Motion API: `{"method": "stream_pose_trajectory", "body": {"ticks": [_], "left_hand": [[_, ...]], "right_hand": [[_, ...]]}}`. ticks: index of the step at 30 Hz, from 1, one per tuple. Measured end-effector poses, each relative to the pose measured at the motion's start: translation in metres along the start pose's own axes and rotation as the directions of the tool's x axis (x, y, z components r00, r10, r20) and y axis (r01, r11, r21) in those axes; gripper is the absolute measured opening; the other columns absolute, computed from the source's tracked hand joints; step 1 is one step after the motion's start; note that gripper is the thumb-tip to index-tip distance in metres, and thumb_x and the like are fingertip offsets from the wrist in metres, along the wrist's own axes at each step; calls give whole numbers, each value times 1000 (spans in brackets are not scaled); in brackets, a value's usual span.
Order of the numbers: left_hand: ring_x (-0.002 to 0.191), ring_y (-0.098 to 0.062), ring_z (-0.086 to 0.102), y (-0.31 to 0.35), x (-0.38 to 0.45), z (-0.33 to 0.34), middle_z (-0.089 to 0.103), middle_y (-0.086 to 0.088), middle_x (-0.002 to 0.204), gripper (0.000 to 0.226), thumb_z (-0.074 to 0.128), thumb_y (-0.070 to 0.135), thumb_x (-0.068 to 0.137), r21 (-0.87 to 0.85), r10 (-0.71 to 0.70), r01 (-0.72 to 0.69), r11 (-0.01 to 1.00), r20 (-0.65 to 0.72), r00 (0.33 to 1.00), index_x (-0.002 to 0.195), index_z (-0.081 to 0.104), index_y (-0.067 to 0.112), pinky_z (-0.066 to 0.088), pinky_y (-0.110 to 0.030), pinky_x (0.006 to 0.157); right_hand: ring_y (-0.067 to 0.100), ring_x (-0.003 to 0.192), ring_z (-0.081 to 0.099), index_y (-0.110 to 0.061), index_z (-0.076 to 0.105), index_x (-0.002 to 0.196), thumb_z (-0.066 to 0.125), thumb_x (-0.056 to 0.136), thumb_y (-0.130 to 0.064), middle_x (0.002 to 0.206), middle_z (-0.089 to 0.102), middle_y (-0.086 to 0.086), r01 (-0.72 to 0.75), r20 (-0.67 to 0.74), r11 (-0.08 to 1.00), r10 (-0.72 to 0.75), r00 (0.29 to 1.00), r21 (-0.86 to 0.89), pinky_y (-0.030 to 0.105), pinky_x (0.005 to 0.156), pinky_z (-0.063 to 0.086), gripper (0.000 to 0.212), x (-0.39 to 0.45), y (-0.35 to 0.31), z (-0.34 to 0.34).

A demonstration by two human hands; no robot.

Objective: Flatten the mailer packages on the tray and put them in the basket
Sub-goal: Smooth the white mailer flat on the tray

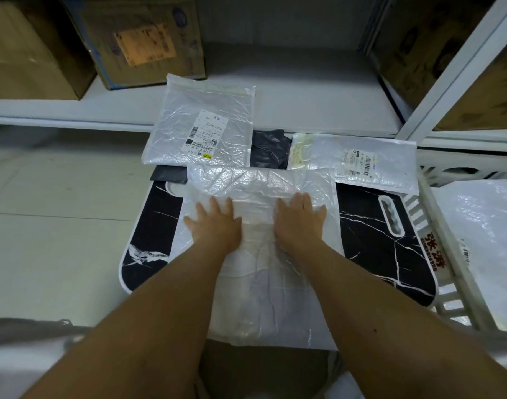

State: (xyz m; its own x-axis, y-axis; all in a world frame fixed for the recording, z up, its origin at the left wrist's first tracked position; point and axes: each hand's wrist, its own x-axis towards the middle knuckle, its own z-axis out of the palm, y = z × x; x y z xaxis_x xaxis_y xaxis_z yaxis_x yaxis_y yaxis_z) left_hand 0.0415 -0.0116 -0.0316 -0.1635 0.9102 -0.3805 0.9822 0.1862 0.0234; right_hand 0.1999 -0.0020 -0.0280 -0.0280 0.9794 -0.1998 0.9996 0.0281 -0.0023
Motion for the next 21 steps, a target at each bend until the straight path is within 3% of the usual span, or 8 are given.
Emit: {"method": "stream_pose_trajectory", "body": {"ticks": [3,6,10,15,21], "left_hand": [[143,-38,9,-8,-15,-4,3,-13,158,60,24,50,99,-146,-229,224,964,-21,973,151,11,22,22,-62,108],[139,-37,22,-21,-30,-7,11,-19,155,58,33,38,100,-265,-365,357,896,20,931,150,14,16,31,-58,105],[128,-32,34,-33,-47,-11,32,-19,140,56,45,20,94,-305,-364,354,884,26,931,143,19,16,40,-49,98],[122,-31,39,-23,-69,-22,39,-19,133,49,47,18,92,-247,-356,350,904,20,934,135,24,20,39,-44,96],[124,-31,40,-9,-89,-38,40,-13,136,44,41,19,96,-218,-308,286,933,-75,948,139,37,14,36,-42,99]], "right_hand": [[30,137,28,-22,34,140,51,89,-18,146,32,12,-115,-77,992,119,990,57,53,109,28,55,-20,2,-4],[29,127,38,-17,33,138,46,91,-18,138,38,13,-300,-68,937,316,946,179,47,101,37,49,-40,16,-5],[33,124,41,-11,30,138,47,93,-24,137,39,16,-534,75,785,540,838,314,49,95,41,50,-67,37,-6],[35,125,42,-9,30,136,48,93,-26,135,48,17,-624,219,630,600,769,463,49,99,38,50,-85,42,-15],[30,123,40,-13,35,129,50,92,-22,122,60,10,-555,50,706,598,800,441,44,93,36,41,-101,33,-42]]}}
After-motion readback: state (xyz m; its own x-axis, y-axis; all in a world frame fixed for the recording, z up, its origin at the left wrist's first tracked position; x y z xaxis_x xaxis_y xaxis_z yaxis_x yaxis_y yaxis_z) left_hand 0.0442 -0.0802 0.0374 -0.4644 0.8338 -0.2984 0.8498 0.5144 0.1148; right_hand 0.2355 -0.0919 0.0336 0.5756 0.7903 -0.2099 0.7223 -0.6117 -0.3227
